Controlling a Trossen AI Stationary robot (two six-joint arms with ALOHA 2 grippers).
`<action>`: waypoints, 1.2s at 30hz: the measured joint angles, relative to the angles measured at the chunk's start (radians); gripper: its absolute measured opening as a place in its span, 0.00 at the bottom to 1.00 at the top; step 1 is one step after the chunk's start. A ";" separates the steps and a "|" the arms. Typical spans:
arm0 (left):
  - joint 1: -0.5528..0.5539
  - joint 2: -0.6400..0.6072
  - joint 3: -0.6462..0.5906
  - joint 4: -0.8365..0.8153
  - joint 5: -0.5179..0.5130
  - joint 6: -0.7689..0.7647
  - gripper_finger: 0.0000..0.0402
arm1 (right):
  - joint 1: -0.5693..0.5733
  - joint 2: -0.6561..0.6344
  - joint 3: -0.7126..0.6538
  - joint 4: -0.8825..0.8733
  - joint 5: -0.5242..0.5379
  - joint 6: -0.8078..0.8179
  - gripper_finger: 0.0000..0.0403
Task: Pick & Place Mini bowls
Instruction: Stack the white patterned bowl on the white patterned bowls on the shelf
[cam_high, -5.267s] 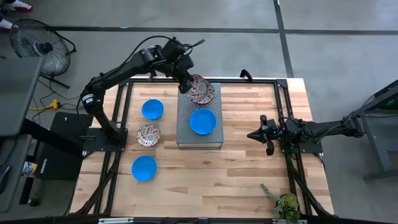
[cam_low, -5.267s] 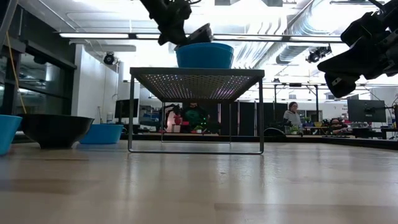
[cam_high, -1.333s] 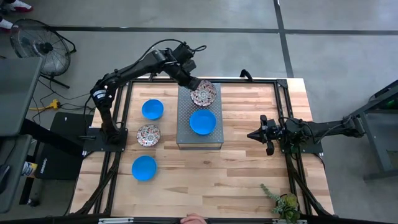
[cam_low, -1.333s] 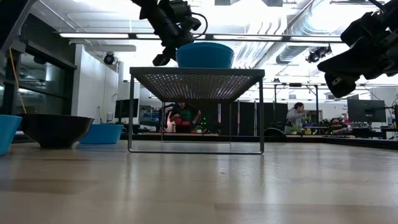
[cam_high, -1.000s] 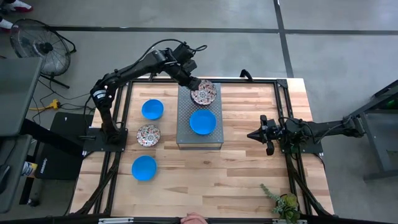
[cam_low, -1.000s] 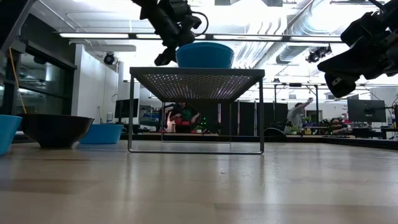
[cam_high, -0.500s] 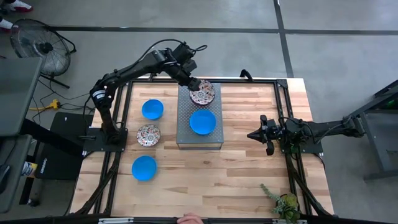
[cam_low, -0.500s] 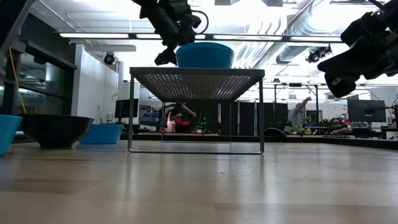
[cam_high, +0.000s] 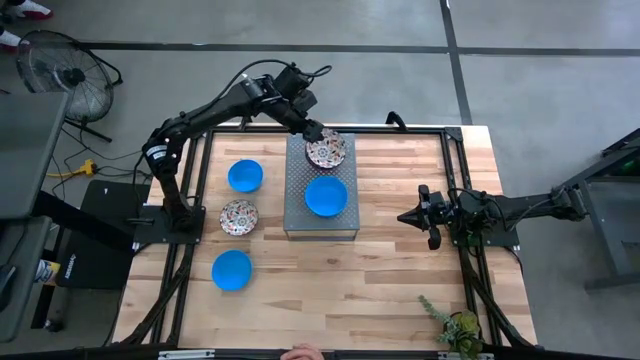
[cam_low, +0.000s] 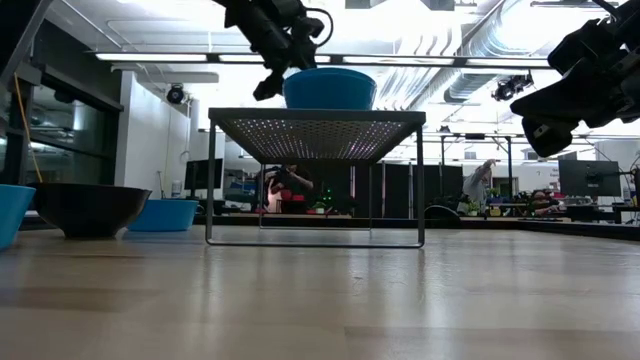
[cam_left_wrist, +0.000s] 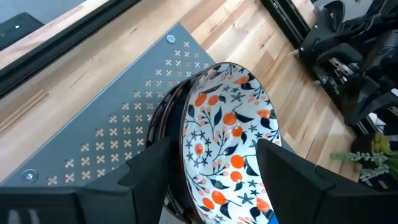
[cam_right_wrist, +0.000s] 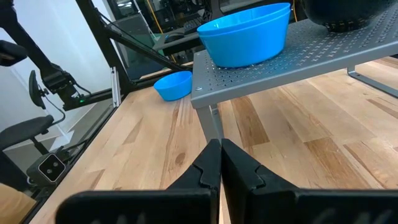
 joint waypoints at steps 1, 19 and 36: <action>0.000 0.000 0.000 0.001 0.000 0.000 0.57 | 0.000 0.000 0.000 0.000 0.000 0.000 0.00; 0.013 -0.114 -0.006 0.004 -0.208 0.545 0.57 | 0.000 0.000 0.000 0.000 0.000 0.000 0.00; -0.020 -0.358 -0.510 0.675 -0.042 0.878 0.57 | 0.000 0.000 0.000 0.000 -0.002 0.000 0.00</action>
